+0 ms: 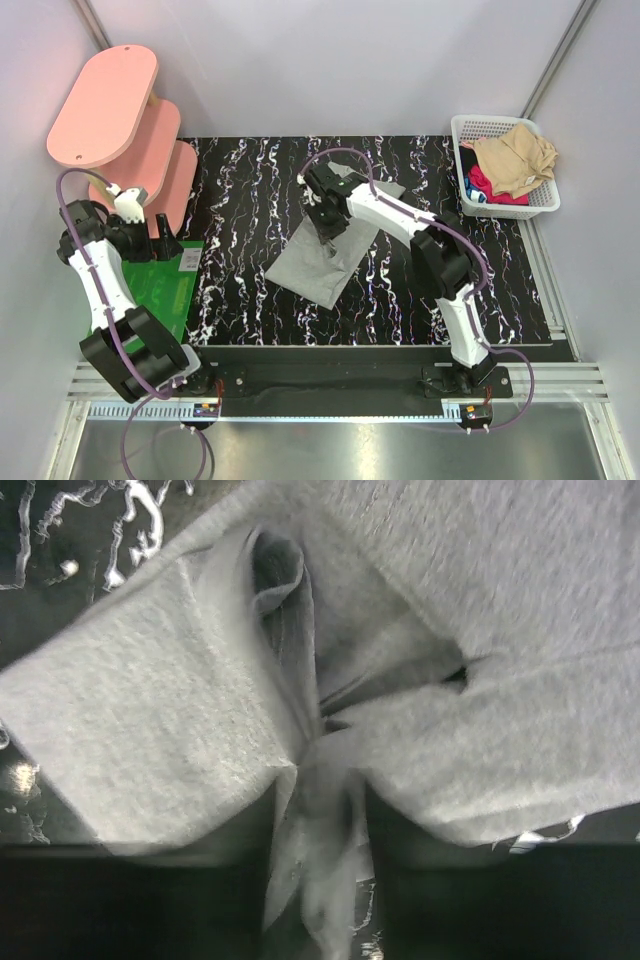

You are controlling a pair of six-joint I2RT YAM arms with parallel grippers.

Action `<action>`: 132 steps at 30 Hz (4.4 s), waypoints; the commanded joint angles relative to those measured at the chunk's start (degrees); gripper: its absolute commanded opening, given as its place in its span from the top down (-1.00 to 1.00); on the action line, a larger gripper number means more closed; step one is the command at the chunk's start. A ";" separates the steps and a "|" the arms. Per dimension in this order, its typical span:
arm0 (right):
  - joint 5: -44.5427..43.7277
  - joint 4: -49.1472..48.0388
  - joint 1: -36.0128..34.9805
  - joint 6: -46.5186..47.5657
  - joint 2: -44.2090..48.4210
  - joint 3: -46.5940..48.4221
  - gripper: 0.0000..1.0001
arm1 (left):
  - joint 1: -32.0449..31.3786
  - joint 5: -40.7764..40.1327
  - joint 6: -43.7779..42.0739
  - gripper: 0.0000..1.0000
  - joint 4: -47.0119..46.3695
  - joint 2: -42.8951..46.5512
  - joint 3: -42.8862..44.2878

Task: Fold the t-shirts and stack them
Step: Fold the folded rectangular tshirt in 1/3 of the way, then grab one side of the 2/3 rectangular tshirt with right arm, then fold the long partially folded tshirt into a neat square

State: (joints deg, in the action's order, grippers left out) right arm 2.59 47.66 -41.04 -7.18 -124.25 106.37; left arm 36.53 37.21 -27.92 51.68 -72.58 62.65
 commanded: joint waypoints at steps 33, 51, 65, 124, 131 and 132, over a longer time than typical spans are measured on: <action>-34.58 -9.25 -33.05 2.61 13.86 -20.15 -0.72 | -0.15 1.81 -1.43 -0.98 2.20 -1.43 1.77; -35.37 -14.17 -33.14 1.11 3.31 -17.78 -0.64 | -0.15 1.90 -1.96 -0.98 2.46 -1.51 2.21; -35.55 -14.52 -29.28 2.96 0.23 -15.49 -0.57 | -0.15 1.46 -2.40 -0.98 2.46 -1.69 2.21; -10.60 -2.22 -23.23 -3.64 22.64 -7.48 0.69 | -0.15 3.31 -2.40 -0.98 4.30 -0.81 5.37; -1.03 -5.90 -14.61 -2.40 20.80 -7.93 0.69 | -0.23 3.22 -2.22 -0.98 4.66 -1.34 6.43; -0.40 -6.17 -13.90 -2.49 20.36 -7.93 0.70 | -0.24 3.13 -2.22 -0.98 4.74 -1.51 6.43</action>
State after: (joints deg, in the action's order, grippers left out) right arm -4.78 46.22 -57.60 -10.81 -104.90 97.80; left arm 36.40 38.65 -29.74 56.62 -74.56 66.41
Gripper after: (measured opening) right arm 0.162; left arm 0.987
